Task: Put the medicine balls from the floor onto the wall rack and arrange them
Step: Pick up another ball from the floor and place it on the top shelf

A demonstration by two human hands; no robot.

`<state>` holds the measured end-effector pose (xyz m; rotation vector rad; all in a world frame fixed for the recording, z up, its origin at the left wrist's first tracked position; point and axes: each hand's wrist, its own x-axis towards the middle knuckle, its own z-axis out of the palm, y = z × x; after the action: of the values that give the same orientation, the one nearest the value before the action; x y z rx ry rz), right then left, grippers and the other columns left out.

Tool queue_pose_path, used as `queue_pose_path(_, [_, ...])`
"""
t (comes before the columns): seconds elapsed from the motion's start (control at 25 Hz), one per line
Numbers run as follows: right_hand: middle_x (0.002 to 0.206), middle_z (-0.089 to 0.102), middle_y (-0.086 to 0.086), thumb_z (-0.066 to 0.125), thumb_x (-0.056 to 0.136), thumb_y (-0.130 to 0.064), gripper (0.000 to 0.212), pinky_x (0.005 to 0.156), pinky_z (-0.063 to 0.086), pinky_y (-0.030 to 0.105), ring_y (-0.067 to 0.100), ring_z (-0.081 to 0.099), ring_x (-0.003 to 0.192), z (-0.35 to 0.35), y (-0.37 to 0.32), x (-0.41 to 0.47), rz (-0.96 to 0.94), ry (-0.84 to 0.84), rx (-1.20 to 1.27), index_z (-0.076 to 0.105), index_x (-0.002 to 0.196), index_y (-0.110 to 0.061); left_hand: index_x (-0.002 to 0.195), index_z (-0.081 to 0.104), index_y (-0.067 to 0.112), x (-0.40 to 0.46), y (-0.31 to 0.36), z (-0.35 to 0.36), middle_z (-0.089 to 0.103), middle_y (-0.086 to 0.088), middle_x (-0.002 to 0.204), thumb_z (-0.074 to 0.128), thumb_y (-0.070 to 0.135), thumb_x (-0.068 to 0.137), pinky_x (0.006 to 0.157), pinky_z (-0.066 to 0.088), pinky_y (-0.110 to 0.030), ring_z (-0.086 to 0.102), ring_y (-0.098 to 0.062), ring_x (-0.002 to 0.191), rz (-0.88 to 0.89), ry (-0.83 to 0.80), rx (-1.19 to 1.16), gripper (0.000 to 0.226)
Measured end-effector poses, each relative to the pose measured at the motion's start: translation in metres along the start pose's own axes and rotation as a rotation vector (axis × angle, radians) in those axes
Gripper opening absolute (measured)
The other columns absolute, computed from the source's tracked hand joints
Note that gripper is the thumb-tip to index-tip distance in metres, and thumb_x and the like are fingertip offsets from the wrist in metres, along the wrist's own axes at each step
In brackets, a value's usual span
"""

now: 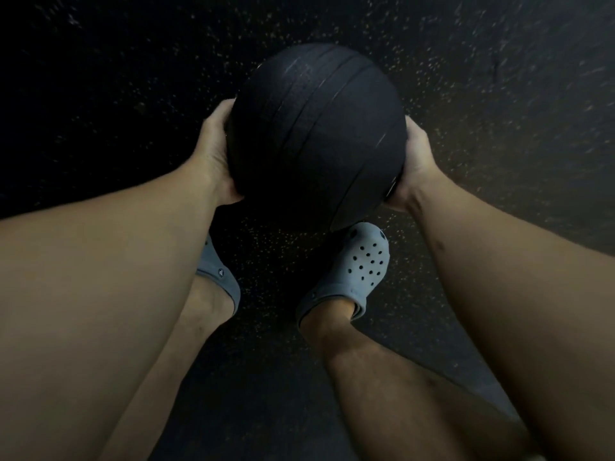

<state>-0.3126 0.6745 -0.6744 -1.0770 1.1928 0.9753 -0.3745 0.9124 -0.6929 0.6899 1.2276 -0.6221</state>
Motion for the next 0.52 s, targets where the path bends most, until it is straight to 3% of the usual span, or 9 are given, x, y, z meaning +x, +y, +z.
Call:
queue_pose_path(0.12, [0.121, 0.08, 0.009, 0.054, 0.095, -0.051, 0.052, 0.092, 0.063, 0.042, 0.028, 0.077, 0.107, 0.006, -0.002, -0.03, -0.021, 0.02, 0.016, 0.08, 0.12, -0.015, 0.079, 0.083, 0.02, -0.028, 0.009, 0.006, 0.08, -0.003, 0.084, 0.061, 0.056, 0.093, 0.07, 0.066, -0.033, 0.079, -0.023, 0.074, 0.009, 0.031, -0.03, 0.045])
queue_pose_path(0.2, [0.104, 0.084, 0.007, 0.052, 0.096, -0.049, 0.048, 0.071, 0.068, 0.038, 0.026, 0.082, 0.086, 0.012, -0.004, -0.07, -0.045, 0.015, 0.036, 0.087, 0.096, -0.015, 0.082, 0.085, 0.019, -0.068, 0.02, 0.01, 0.082, -0.003, 0.086, 0.063, 0.053, 0.093, 0.07, 0.066, -0.032, 0.081, -0.024, 0.075, 0.024, 0.041, -0.039, 0.043])
queue_pose_path(0.28, [0.095, 0.085, 0.005, 0.052, 0.098, -0.049, 0.048, 0.059, 0.065, 0.033, 0.024, 0.082, 0.076, 0.019, -0.006, -0.119, -0.044, 0.004, 0.047, 0.086, 0.092, -0.016, 0.082, 0.09, 0.017, -0.116, 0.032, 0.015, 0.086, -0.007, 0.088, 0.062, 0.051, 0.095, 0.068, 0.067, -0.034, 0.084, -0.025, 0.075, 0.041, 0.037, -0.055, 0.045])
queue_pose_path(0.44, [0.094, 0.085, 0.004, 0.051, 0.099, -0.052, 0.052, 0.057, 0.063, 0.031, 0.022, 0.082, 0.074, 0.059, -0.034, -0.257, -0.113, -0.081, -0.009, 0.088, 0.082, -0.02, 0.063, 0.084, 0.016, -0.256, 0.079, 0.026, 0.079, -0.004, 0.066, 0.062, 0.044, 0.097, 0.055, 0.063, -0.028, 0.08, -0.021, 0.06, 0.144, 0.022, -0.127, 0.049])
queue_pose_path(0.52, [0.092, 0.085, 0.003, 0.051, 0.1, -0.053, 0.054, 0.061, 0.062, 0.03, 0.021, 0.082, 0.075, 0.09, -0.058, -0.336, -0.177, -0.161, -0.05, 0.089, 0.075, -0.023, 0.066, 0.085, 0.017, -0.342, 0.108, 0.029, 0.079, -0.004, 0.068, 0.061, 0.048, 0.097, 0.057, 0.064, -0.028, 0.08, -0.021, 0.061, 0.211, -0.02, -0.125, 0.05])
